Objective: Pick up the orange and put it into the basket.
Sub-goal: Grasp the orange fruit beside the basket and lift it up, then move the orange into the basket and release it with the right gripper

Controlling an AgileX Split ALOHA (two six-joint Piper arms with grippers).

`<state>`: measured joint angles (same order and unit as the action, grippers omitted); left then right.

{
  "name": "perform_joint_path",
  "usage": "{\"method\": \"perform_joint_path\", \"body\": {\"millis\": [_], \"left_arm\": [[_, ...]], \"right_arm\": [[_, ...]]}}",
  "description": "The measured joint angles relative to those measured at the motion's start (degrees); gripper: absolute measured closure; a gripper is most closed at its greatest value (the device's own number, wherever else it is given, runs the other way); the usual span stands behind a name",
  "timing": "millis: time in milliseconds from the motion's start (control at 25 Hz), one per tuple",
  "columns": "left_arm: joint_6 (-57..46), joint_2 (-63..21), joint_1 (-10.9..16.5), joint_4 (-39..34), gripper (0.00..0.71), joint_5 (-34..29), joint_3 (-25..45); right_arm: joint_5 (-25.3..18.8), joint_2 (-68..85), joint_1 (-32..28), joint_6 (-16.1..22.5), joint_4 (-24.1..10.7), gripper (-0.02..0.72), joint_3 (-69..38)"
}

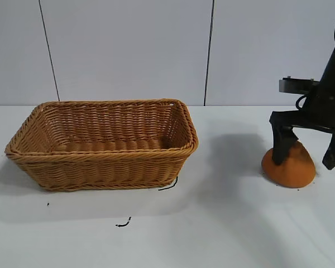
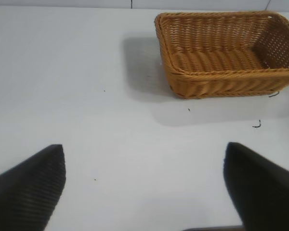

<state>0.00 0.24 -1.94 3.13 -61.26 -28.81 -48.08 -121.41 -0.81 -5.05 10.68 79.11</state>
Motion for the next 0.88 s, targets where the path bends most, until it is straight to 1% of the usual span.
{"method": "perform_joint_path", "body": {"millis": [80,120,160,320,480,560,680,880], "left_arm": [[0.0,0.0,0.0,0.0,0.071,0.0,0.0],[0.0,0.0,0.0,0.0,0.071,0.0,0.0],[0.0,0.0,0.0,0.0,0.071,0.0,0.0],[0.0,0.0,0.0,0.0,0.071,0.0,0.0],[0.0,0.0,0.0,0.0,0.071,0.0,0.0],[0.0,0.0,0.0,0.0,0.071,0.0,0.0],[0.0,0.0,0.0,0.0,0.071,0.0,0.0],[0.0,0.0,0.0,0.0,0.071,0.0,0.0]], "right_arm": [[-0.11,0.17,0.0,0.0,0.11,0.539,0.2],[-0.11,0.51,0.0,0.0,0.19,0.615,0.31],[-0.23,1.14,0.0,0.0,0.19,0.652,0.5],[-3.6,4.2,0.14,0.0,-0.23,0.65,3.62],[-7.54,8.16,1.64,0.0,-1.46,0.65,10.64],[-9.83,9.2,3.61,0.16,-1.62,0.65,14.71],[-12.35,9.42,7.47,1.65,-1.8,0.65,20.26],[-12.76,9.3,15.57,3.96,-2.47,0.65,25.96]]}}
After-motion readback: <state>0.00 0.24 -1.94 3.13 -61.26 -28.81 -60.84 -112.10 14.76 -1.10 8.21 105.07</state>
